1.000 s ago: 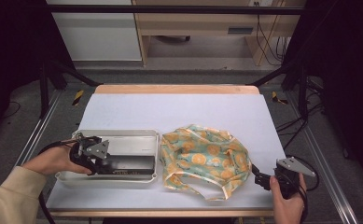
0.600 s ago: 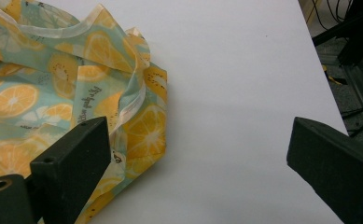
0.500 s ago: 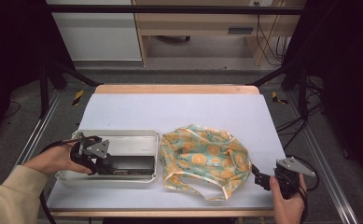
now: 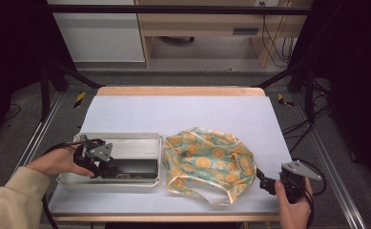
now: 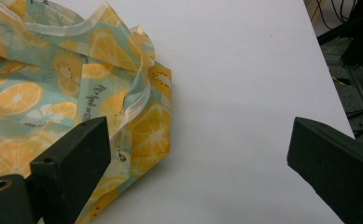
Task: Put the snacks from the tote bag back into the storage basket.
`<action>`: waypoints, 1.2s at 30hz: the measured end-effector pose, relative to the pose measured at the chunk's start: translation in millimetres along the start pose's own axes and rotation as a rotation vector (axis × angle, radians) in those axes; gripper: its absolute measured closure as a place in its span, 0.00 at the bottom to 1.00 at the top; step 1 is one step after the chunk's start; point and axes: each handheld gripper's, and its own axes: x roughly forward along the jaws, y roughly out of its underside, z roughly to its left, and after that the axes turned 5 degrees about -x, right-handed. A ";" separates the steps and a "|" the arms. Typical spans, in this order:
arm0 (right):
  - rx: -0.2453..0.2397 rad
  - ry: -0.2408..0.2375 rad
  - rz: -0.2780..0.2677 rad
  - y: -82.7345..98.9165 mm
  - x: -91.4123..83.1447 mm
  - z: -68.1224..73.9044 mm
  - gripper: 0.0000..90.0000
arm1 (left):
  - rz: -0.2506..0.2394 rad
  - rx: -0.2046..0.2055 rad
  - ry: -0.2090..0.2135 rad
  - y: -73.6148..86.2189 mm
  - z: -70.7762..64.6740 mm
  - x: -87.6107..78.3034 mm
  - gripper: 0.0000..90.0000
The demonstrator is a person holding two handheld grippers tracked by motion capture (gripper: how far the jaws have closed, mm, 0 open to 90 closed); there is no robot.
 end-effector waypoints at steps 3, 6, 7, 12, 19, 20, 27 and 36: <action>0.004 0.000 -0.001 0.1 -0.4 -0.1 0.07 | -0.003 -0.001 0.005 0.7 0.9 0.8 0.48; 0.006 -0.001 0.000 0.2 -0.8 -0.2 0.07 | -0.018 -0.011 0.007 1.5 1.1 1.8 0.48; 0.004 0.000 -0.001 0.3 -0.7 -0.1 0.07 | -0.018 -0.012 0.007 1.5 1.2 1.8 0.47; -0.001 -0.002 -0.002 0.1 -0.2 0.4 0.07 | -0.026 -0.041 -0.003 2.0 1.5 0.9 0.41; 0.002 -0.003 -0.004 -0.1 -1.0 0.3 0.07 | -0.078 -0.062 -0.020 -1.0 -4.8 -7.9 0.28; 0.004 -0.003 -0.006 -0.1 -1.1 0.4 0.07 | -0.091 -0.080 -0.028 -2.0 -6.5 -10.8 0.23; -0.011 -0.001 -0.008 -1.3 -1.2 2.2 0.06 | -0.136 -0.129 -0.064 -6.4 -8.8 -20.8 0.18; -0.013 -0.004 -0.007 -1.8 -1.3 3.3 0.06 | -0.171 -0.165 -0.092 -14.0 -9.9 -26.7 0.13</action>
